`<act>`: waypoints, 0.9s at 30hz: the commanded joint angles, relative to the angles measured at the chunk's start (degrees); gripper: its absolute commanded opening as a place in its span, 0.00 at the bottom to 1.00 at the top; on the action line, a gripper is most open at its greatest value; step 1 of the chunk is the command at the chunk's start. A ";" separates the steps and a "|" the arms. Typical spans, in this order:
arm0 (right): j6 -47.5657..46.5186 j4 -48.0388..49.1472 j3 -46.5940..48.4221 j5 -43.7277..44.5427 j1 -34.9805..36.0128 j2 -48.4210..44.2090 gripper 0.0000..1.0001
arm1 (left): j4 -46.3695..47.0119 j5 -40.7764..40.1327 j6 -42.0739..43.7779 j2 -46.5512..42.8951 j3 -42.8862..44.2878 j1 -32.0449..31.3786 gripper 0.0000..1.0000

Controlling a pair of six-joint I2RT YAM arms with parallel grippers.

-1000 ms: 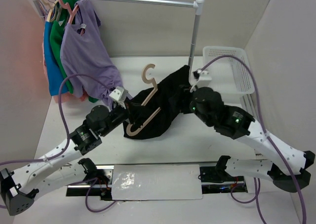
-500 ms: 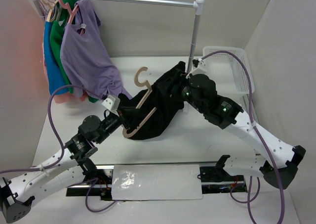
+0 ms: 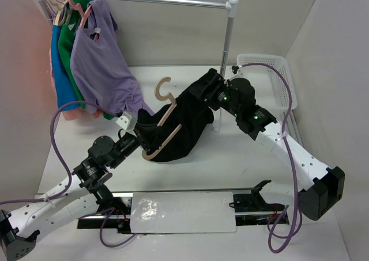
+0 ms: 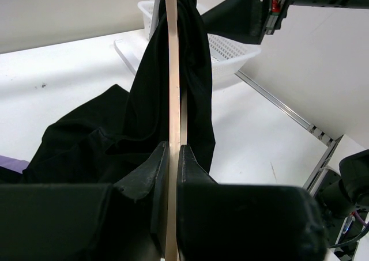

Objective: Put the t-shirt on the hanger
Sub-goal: Place tshirt on hanger

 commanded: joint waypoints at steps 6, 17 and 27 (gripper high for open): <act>3.05 10.97 -0.62 -8.44 -0.63 2.15 0.74 | 5.99 0.94 1.86 -1.03 0.44 -0.01 0.00; 6.73 13.26 -0.62 -8.53 -0.63 5.67 0.57 | 5.90 2.53 2.39 0.11 0.44 -0.01 0.00; 11.83 15.45 -4.04 -6.86 -1.16 5.67 0.20 | 3.36 4.19 5.03 1.16 0.97 -0.01 0.00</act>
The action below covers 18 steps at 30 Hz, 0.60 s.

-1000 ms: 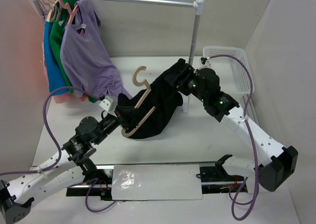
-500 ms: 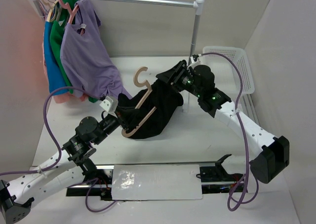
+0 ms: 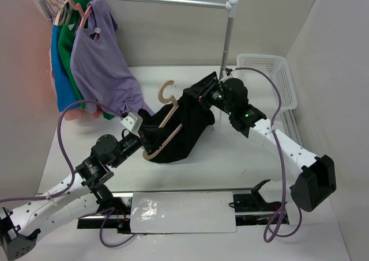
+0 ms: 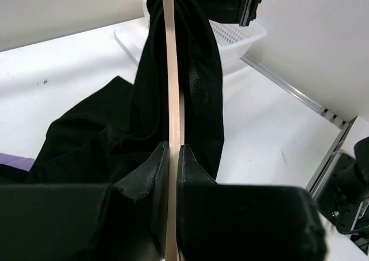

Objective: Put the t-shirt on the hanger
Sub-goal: Place tshirt on hanger

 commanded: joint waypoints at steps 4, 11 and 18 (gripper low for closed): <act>3.58 5.75 -5.32 2.63 -0.46 -2.32 0.00 | 1.88 1.74 2.63 -0.30 0.97 -0.05 0.00; 7.63 9.97 -14.10 8.87 0.59 -11.36 0.00 | -6.20 2.27 0.26 1.98 5.44 -0.05 0.53; 6.41 7.52 -14.74 7.57 0.07 -15.16 0.00 | -13.50 -7.04 -7.55 2.60 6.41 2.21 0.99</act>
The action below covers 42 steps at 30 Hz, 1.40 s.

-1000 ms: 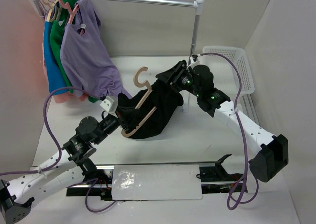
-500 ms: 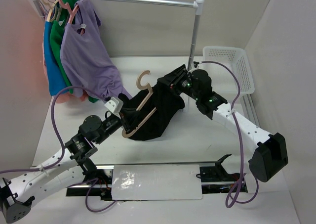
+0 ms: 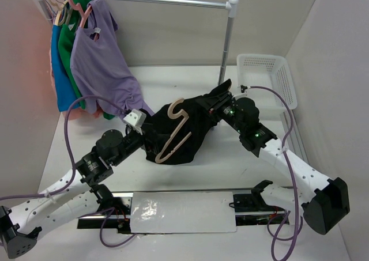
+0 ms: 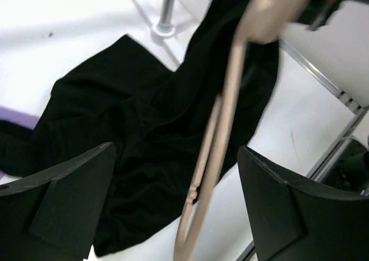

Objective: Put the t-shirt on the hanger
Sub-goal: Place tshirt on hanger

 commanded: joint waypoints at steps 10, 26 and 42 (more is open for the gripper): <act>-1.58 -0.18 1.51 -2.08 -2.34 -6.12 0.00 | 1.65 32.70 -7.22 21.73 7.32 15.94 0.98; -2.10 -0.79 2.12 -4.90 -4.02 -6.65 0.00 | 14.49 31.66 -13.01 32.73 7.85 14.62 0.87; -0.88 -1.94 3.26 -5.87 -9.21 -14.38 0.00 | 10.03 29.37 -14.51 36.43 8.02 16.38 0.00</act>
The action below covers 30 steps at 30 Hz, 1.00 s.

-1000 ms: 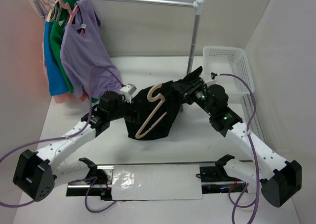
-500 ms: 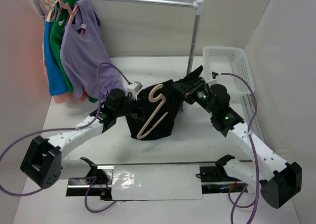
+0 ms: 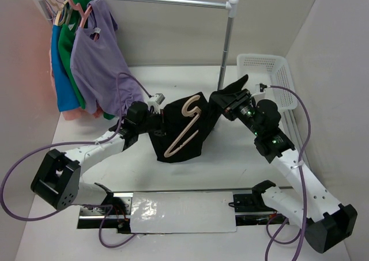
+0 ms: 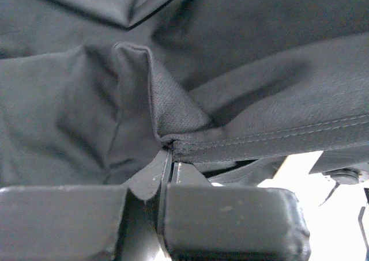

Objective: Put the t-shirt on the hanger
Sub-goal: Place tshirt on hanger

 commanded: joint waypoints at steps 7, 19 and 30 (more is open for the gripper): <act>5.83 9.70 0.96 1.24 -8.32 -6.23 0.00 | -5.25 0.26 2.66 -4.36 -4.35 1.09 0.00; 2.51 9.00 1.05 10.82 -10.79 -7.20 0.00 | -18.49 -0.17 3.18 -15.08 -6.81 -3.84 0.00; -1.10 6.27 -0.53 15.82 -5.00 -5.44 0.00 | -39.06 -6.85 6.08 -13.08 16.37 -4.45 0.00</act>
